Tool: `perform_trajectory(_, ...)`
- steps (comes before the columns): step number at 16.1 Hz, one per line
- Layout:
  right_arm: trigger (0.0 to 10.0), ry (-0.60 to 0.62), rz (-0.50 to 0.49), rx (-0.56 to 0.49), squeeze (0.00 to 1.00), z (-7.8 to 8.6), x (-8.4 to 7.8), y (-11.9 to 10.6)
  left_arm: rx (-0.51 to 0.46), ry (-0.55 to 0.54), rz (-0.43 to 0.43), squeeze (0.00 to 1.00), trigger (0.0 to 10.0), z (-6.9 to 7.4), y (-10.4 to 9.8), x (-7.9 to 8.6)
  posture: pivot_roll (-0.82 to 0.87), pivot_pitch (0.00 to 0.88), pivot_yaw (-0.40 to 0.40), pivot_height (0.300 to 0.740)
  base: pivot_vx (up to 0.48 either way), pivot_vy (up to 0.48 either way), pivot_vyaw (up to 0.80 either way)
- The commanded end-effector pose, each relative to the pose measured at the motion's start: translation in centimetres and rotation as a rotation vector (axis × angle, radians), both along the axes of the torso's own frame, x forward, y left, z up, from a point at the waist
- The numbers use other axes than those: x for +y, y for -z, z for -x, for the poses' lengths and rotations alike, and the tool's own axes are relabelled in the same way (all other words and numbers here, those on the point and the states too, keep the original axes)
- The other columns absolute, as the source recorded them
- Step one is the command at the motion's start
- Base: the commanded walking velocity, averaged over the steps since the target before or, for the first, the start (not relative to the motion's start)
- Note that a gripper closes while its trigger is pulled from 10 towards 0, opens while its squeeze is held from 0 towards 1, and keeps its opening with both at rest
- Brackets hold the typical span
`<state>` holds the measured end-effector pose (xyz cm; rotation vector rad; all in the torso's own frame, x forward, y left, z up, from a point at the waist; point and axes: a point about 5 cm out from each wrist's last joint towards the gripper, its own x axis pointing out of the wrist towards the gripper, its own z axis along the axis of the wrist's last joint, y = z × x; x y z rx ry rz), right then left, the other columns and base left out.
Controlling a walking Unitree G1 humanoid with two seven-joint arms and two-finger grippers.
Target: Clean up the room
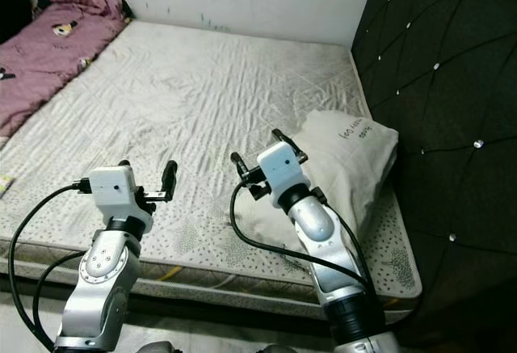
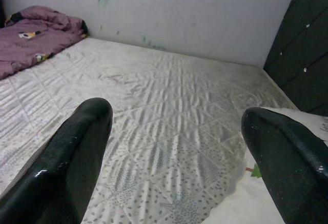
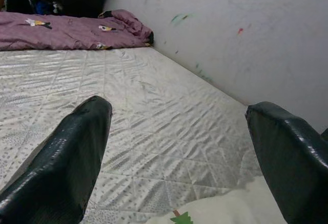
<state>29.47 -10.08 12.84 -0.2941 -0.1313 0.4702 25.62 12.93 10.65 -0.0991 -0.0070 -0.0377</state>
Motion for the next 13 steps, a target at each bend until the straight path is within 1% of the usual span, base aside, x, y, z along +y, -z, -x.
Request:
perform_trajectory(1,10.0,0.022,-0.001,-0.002,0.00,-0.1,-0.3,-0.1,0.008,-0.003,-0.002,0.00,10.0,0.0,0.0,-0.1,0.04,0.000,-0.050,0.740,0.000,0.000,0.00)
perform_trajectory(4,10.0,0.040,-0.023,0.017,0.00,-0.1,-0.4,0.1,0.011,-0.024,-0.012,0.00,10.0,0.1,0.1,0.2,0.04,0.000,-0.049,0.740,0.000,0.000,0.00)
perform_trajectory(6,10.0,0.104,-0.049,0.027,0.00,-0.4,-1.2,0.1,0.015,-0.138,-0.044,0.00,10.0,0.3,0.4,2.5,0.04,0.000,-0.047,0.740,0.000,0.000,0.00)
perform_trajectory(7,10.0,0.119,-0.055,0.028,0.00,-0.5,-1.3,0.1,0.023,-0.165,-0.048,0.00,10.0,0.3,0.5,3.0,0.04,0.000,-0.047,0.740,0.000,0.000,0.00)
perform_trajectory(8,10.0,0.145,-0.054,0.030,0.00,-0.6,-1.6,0.2,0.037,-0.197,-0.041,0.00,10.0,0.4,0.8,3.8,0.04,0.000,-0.045,0.740,0.000,0.000,-0.69)
perform_trajectory(9,10.0,0.195,-0.057,0.043,0.00,-0.7,-2.2,0.4,0.065,-0.236,-0.021,0.00,10.0,0.7,1.4,5.0,0.05,0.000,-0.046,0.740,0.000,0.000,-0.80)
perform_trajectory(11,10.0,0.217,-0.065,0.055,0.00,-0.8,-2.4,0.6,0.083,-0.244,-0.038,0.00,10.0,0.8,1.8,5.5,0.05,0.000,-0.048,0.740,0.000,0.000,-0.80)
perform_trajectory(13,10.0,0.223,-0.067,0.064,0.00,-0.9,-2.4,0.8,0.083,-0.243,-0.044,0.00,10.0,0.7,1.8,5.4,0.05,0.000,-0.049,0.740,0.000,0.000,-0.80)
